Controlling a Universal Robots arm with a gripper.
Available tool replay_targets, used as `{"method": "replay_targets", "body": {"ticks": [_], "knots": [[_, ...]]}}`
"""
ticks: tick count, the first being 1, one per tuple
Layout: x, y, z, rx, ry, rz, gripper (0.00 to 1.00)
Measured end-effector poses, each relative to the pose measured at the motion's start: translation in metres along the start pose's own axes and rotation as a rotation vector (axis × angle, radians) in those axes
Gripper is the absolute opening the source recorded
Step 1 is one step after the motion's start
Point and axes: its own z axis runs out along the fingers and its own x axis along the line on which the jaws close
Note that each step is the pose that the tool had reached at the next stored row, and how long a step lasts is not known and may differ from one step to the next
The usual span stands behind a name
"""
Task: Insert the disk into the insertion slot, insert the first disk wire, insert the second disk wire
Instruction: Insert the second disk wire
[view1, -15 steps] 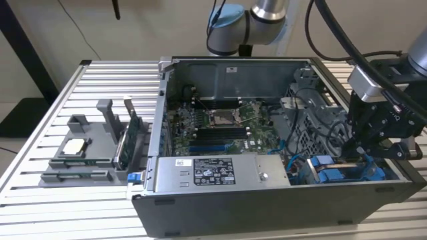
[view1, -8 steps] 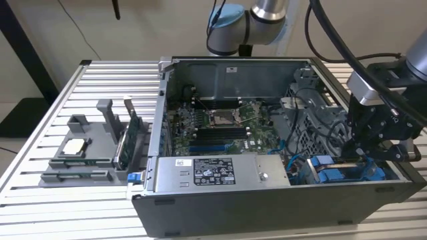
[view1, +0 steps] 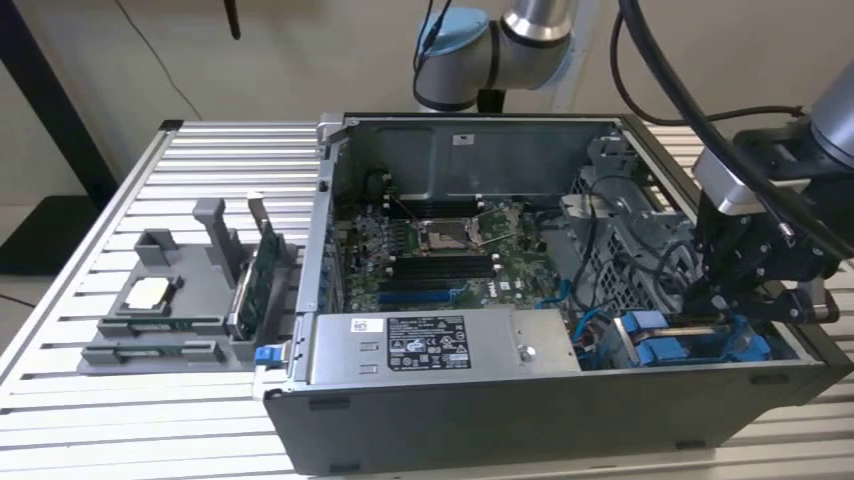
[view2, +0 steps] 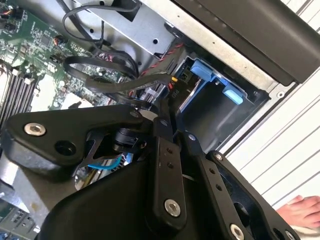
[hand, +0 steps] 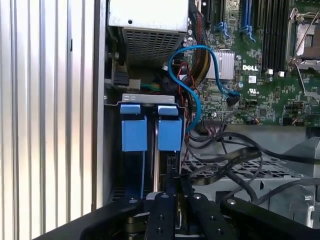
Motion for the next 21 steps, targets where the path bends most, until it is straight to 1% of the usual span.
{"method": "replay_targets", "body": {"ticks": [5,7,11,21], "knots": [[0.0002,-0.0001,0.0015,0.0062,-0.0103,-0.001,0.16],[0.0003,-0.0001,0.002,0.0086,-0.0123,-0.001,0.16],[0.0004,-0.0001,0.0032,0.0116,-0.0127,-0.002,0.16],[0.0004,-0.0001,0.0029,0.0118,-0.0132,-0.002,0.16]]}}
